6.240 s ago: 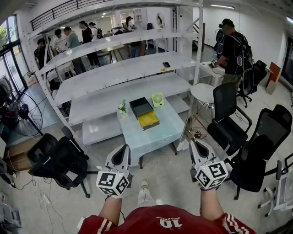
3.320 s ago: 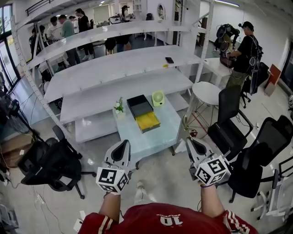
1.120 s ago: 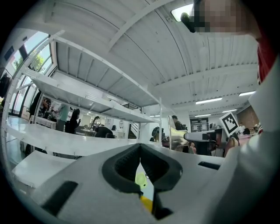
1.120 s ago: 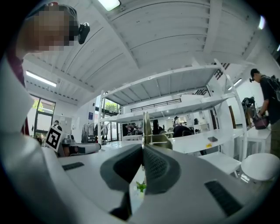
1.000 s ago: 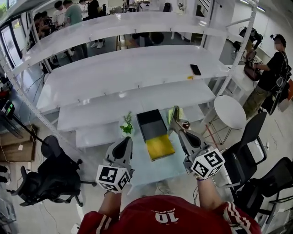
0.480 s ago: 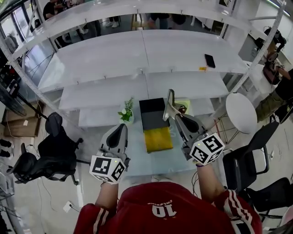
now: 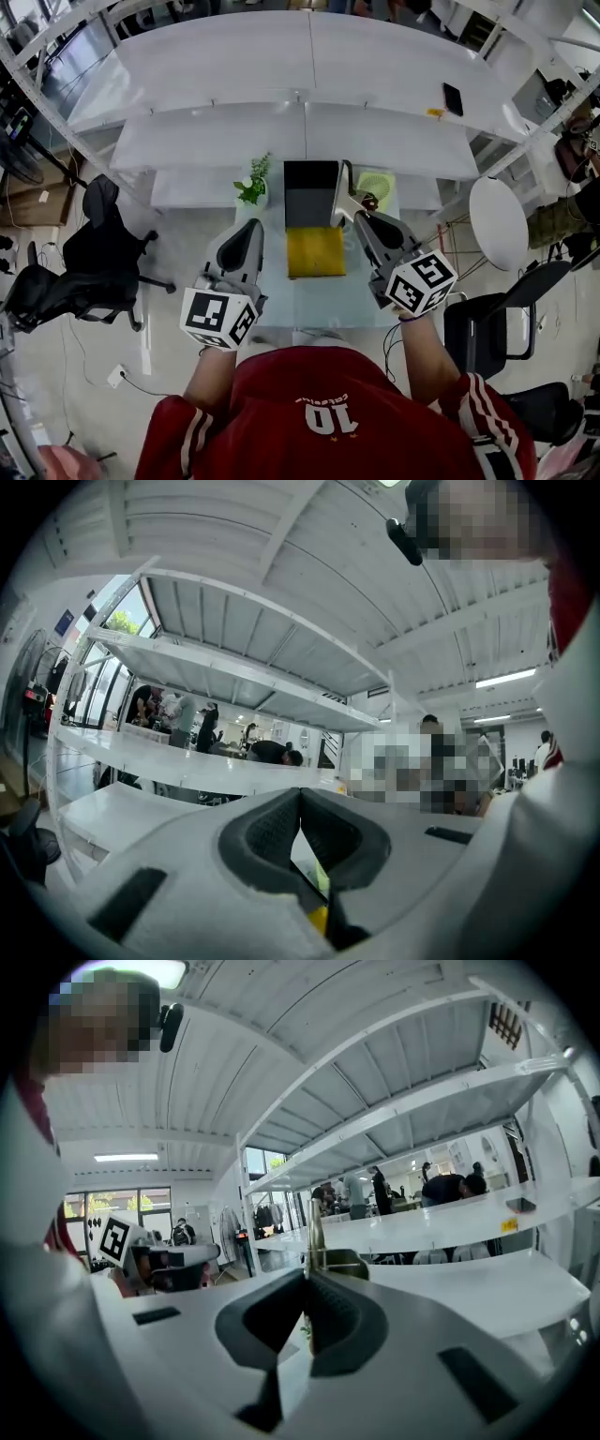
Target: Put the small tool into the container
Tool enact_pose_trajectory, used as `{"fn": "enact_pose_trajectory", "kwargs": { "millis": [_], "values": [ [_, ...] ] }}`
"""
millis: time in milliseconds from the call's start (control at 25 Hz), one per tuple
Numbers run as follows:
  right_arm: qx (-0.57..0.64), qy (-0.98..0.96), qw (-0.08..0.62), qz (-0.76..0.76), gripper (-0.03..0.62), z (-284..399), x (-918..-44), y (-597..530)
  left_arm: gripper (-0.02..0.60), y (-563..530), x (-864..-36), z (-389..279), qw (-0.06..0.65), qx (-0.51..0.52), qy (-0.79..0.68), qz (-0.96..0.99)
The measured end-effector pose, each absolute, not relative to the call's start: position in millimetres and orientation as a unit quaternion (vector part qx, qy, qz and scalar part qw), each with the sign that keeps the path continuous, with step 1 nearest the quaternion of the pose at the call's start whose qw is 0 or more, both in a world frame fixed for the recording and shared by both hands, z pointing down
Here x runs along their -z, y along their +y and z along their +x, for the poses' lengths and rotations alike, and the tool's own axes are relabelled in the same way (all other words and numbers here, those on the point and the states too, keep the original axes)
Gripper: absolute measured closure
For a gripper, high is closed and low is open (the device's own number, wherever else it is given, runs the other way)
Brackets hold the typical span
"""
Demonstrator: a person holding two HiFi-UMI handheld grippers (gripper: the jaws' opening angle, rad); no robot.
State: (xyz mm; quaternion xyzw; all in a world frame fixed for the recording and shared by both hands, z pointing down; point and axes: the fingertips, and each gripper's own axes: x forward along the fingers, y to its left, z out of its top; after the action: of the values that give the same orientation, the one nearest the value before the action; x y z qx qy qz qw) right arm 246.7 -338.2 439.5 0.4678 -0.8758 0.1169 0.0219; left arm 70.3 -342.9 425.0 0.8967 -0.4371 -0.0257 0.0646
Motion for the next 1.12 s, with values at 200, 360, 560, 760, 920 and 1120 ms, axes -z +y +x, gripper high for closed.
{"fn": "enact_pose_trajectory", "kwargs": {
  "millis": [200, 360, 560, 760, 920, 1120],
  "values": [
    [-0.149, -0.876, 0.039, 0.458, 0.585, 252.8, -475.7, -344.8, 0.588, -347.3, -448.9, 79.6, 0.078, 0.019, -0.447, 0.891],
    [-0.178, -0.873, 0.06, 0.45, 0.585, 257.3, -512.9, -349.9, 0.588, -347.8, -471.4, 90.5, 0.097, 0.007, -0.445, 0.89],
    [-0.207, -0.871, 0.08, 0.439, 0.585, 256.3, -548.8, -353.9, 0.588, -355.3, -482.4, 89.0, 0.097, -0.005, -0.456, 0.885],
    [-0.227, -0.868, 0.108, 0.428, 0.585, 257.4, -583.1, -356.5, 0.588, -361.5, -491.2, 87.3, 0.095, -0.011, -0.466, 0.88],
    [-0.246, -0.863, 0.133, 0.42, 0.585, 256.3, -609.6, -359.5, 0.588, -363.6, -497.5, 80.2, 0.103, -0.014, -0.477, 0.873],
    [-0.262, -0.859, 0.167, 0.406, 0.585, 252.6, -641.6, -359.8, 0.588, -364.8, -504.7, 70.0, 0.113, -0.012, -0.486, 0.866]
  ]
}}
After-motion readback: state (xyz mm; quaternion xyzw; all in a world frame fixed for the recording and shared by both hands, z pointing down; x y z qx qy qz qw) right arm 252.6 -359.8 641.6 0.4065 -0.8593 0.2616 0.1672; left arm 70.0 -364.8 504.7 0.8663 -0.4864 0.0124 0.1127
